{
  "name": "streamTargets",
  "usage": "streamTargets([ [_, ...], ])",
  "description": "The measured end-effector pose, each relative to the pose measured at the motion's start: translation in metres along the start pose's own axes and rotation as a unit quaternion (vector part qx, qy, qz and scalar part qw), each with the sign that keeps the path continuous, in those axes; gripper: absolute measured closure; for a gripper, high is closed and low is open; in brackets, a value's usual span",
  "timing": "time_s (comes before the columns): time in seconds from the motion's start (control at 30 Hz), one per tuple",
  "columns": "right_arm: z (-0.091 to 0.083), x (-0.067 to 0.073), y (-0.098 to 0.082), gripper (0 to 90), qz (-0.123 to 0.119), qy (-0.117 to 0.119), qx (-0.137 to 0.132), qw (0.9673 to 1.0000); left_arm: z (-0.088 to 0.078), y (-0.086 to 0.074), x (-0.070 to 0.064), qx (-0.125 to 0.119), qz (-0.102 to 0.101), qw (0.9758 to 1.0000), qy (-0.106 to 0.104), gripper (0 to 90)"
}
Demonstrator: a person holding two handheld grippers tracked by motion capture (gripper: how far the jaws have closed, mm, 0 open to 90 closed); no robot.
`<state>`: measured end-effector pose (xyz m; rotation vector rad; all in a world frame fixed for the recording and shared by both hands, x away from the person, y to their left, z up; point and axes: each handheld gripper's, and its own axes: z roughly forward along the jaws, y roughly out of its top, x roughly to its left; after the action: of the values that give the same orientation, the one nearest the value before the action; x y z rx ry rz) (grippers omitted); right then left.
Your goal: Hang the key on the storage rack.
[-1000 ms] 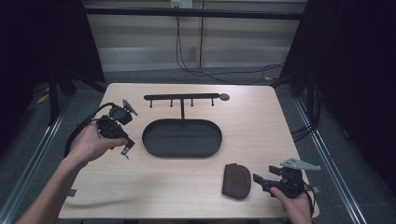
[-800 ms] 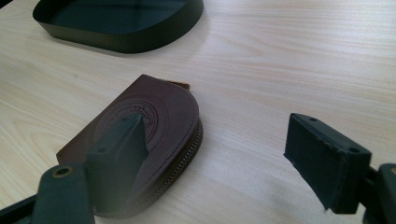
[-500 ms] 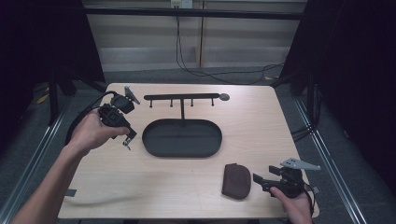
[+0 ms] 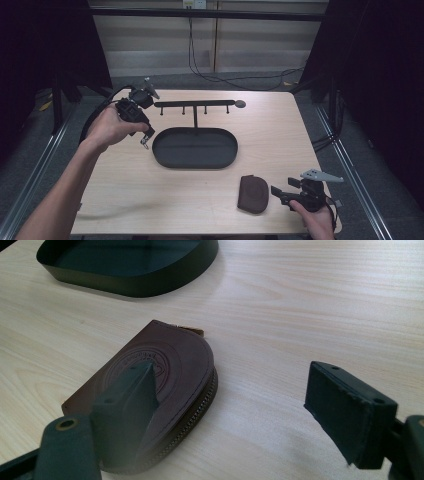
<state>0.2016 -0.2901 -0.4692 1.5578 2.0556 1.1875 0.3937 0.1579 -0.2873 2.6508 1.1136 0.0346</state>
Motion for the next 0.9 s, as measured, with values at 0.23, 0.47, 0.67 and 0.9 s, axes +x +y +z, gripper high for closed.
streamTargets([
  [0.23, 0.0, 0.0, 0.0, 20.6, 0.0, 0.001, -0.001, 1.0, -0.003, 0.015, 0.002, -0.002, -0.003, 1.0, 0.001, 85.3],
  [0.47, 0.0, 0.0, 0.0, 20.6, 0.001, 0.002, -0.001, 1.0, -0.008, 0.024, 0.005, -0.006, -0.002, 1.0, 0.002, 85.3],
  [0.67, -0.001, 0.0, 0.0, 20.6, 0.001, 0.003, -0.002, 1.0, -0.008, 0.03, 0.009, -0.006, -0.006, 1.0, 0.001, 85.3],
  [0.9, -0.001, 0.0, 0.0, 20.5, 0.002, 0.003, -0.001, 1.0, -0.011, 0.042, 0.013, -0.011, -0.011, 0.9999, 0.004, 85.3],
])
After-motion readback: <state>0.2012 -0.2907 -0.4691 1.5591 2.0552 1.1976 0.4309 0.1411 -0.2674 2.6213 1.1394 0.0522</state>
